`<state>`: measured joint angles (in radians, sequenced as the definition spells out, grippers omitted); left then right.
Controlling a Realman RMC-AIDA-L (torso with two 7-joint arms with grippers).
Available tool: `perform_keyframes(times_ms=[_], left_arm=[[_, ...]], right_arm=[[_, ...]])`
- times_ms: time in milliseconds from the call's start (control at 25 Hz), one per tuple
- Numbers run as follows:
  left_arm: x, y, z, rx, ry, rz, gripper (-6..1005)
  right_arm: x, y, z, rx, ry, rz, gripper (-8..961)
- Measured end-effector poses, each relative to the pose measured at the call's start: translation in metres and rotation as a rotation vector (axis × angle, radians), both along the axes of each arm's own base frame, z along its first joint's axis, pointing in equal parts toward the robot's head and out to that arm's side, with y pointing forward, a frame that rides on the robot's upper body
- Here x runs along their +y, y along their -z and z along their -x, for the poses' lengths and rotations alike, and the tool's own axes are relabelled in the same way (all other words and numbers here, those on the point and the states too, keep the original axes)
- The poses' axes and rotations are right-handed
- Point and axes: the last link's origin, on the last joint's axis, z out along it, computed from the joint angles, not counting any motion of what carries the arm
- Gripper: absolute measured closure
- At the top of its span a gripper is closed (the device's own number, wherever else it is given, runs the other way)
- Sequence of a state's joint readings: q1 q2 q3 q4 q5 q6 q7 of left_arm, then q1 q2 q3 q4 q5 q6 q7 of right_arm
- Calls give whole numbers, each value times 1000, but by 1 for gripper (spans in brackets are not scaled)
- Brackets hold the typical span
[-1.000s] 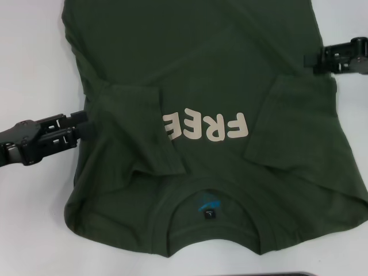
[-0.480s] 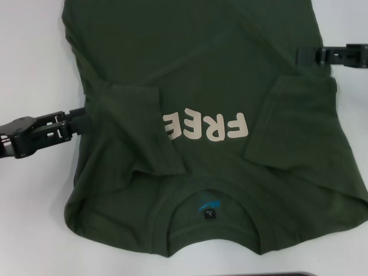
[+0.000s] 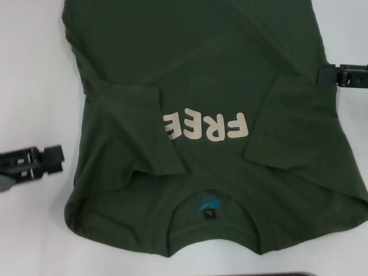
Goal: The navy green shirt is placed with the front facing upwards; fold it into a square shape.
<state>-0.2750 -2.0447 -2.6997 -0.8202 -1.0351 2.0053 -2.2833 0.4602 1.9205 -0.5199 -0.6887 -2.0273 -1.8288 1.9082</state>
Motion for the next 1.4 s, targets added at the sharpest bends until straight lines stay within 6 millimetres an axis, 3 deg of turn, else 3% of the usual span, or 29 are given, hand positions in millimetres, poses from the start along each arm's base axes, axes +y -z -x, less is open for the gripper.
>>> perform_keyframes(times_ms=[440, 920, 1400], left_arm=[[-24, 17, 24, 103, -188, 182, 391], [-20, 15, 33, 201, -220, 120, 390], [-21, 24, 34, 289, -126, 92, 391]], right_arm=[[2, -2, -2, -12, 15, -11, 71], [3, -5, -6, -13, 32, -32, 71], [0, -5, -10, 6, 55, -45, 71]])
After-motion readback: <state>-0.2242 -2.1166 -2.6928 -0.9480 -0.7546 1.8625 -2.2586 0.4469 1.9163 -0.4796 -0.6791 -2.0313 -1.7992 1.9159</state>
